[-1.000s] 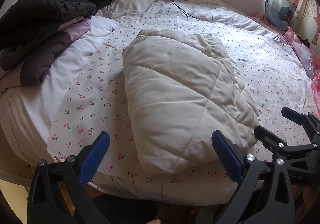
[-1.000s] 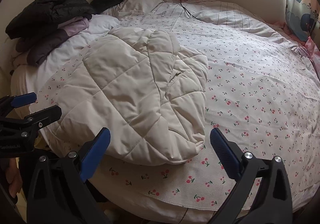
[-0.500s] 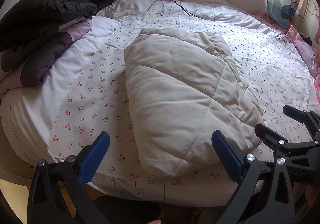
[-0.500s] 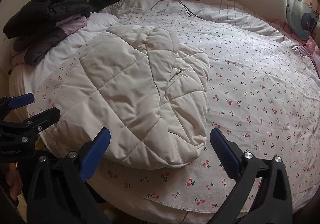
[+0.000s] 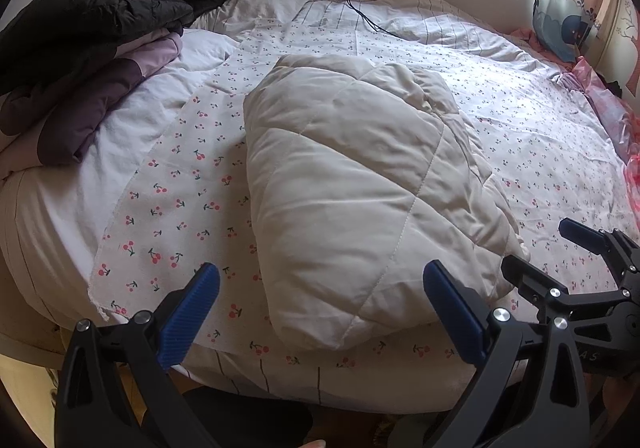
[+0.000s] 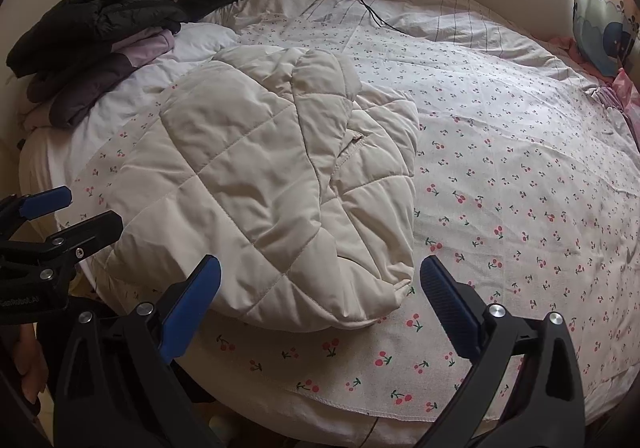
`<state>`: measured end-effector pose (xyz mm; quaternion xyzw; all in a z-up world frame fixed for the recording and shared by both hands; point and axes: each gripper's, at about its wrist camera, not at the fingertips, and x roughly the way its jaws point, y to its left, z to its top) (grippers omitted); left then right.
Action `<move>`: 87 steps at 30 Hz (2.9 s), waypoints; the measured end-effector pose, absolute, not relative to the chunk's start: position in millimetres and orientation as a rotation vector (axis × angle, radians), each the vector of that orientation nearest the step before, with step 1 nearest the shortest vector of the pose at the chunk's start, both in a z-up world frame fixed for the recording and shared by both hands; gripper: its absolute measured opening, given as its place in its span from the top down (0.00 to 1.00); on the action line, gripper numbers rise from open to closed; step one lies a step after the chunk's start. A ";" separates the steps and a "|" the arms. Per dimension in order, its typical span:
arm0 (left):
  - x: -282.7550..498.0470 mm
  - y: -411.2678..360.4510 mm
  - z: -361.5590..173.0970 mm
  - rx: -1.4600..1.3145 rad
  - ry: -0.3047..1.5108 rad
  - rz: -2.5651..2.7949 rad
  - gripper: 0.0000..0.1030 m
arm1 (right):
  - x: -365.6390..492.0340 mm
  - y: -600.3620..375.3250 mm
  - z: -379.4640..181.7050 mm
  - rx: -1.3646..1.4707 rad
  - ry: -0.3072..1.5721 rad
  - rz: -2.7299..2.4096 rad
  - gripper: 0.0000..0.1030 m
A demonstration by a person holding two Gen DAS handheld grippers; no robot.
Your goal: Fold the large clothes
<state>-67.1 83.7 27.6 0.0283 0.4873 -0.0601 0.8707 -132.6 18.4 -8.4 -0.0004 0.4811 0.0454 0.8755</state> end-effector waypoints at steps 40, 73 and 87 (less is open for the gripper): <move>-104.9 97.2 28.8 0.024 1.018 -0.105 0.05 | -162.8 35.8 -10.9 0.034 1.037 0.150 0.07; -107.2 97.9 19.5 0.015 1.041 -0.090 0.05 | -164.9 36.0 -22.2 0.053 1.059 0.159 0.07; -110.7 94.9 23.0 0.062 1.013 -0.055 0.05 | -165.5 36.5 -24.6 0.053 1.064 0.159 0.07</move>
